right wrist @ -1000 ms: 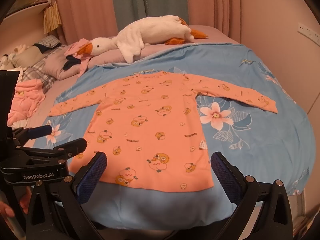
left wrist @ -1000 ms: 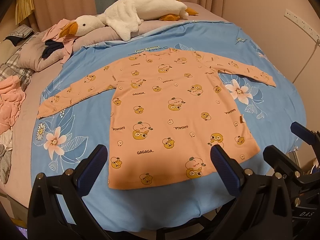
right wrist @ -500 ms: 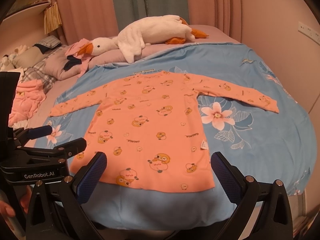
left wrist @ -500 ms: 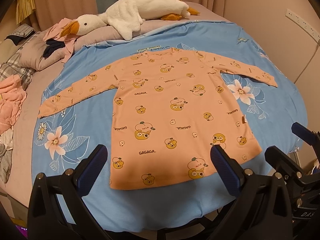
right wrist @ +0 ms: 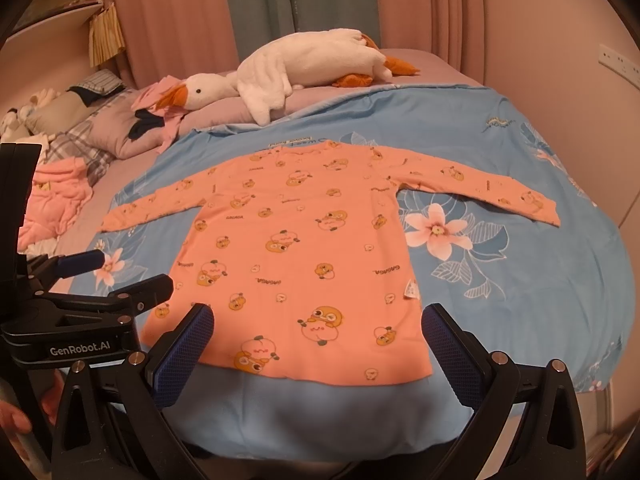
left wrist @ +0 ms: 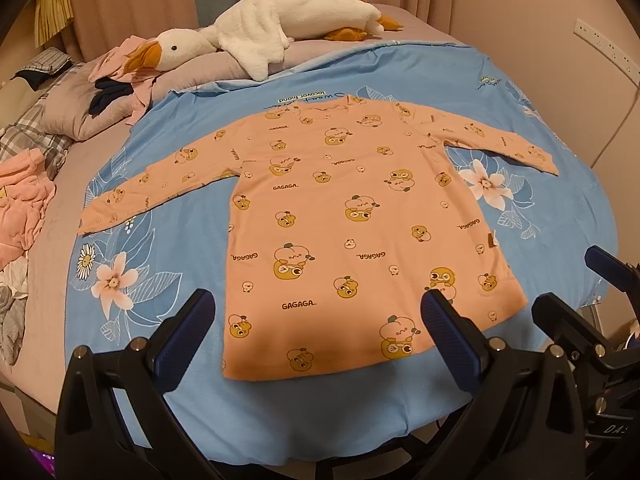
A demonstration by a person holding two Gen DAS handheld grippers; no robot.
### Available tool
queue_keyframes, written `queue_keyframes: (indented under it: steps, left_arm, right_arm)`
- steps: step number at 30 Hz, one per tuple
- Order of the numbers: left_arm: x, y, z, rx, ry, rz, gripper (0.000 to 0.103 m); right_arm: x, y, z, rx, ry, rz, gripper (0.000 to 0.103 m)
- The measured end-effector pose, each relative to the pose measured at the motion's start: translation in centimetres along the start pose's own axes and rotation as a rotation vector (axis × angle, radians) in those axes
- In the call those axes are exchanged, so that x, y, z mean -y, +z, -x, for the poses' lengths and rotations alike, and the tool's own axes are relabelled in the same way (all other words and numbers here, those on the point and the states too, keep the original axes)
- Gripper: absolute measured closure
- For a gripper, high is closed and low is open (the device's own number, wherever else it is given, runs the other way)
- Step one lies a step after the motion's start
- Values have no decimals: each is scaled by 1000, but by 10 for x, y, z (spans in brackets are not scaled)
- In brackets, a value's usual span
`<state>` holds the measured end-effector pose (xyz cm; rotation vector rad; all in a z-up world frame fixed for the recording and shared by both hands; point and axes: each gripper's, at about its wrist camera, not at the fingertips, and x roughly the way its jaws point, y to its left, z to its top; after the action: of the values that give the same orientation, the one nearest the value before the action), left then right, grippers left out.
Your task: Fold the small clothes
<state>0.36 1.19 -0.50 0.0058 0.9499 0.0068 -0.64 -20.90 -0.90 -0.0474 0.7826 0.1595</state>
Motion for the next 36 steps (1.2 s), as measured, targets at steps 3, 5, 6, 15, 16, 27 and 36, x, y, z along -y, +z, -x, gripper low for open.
queue_keyframes:
  steps: [3,5,6,15,16,27,36]
  left_arm:
    - [0,0,0,0,2,0,0]
    - [-1,0,-1,-2,2,0,0]
    - [-1,0,-1,-3,2,0,0]
    - [-1,-1,-1,-6,2,1,0]
    - [0,-1,-2,-7,3,1,0]
    - [1,-1,-4,-8,5,-2,0]
    - [5,4,-7,5,-12,-2,0]
  right_arm:
    - [-1,0,-1,-1,0,0,0]
    - [0,0,0,-1,0,-1,0]
    - [0,0,-1,-2,0,-1,0]
    - [1,0,-1,-3,2,-2,0]
    - [1,0,-1,-3,0,-2,0]
    - [1,0,-4,-7,3,-3,0]
    - [1,-6,-11,-14,8,-23,0]
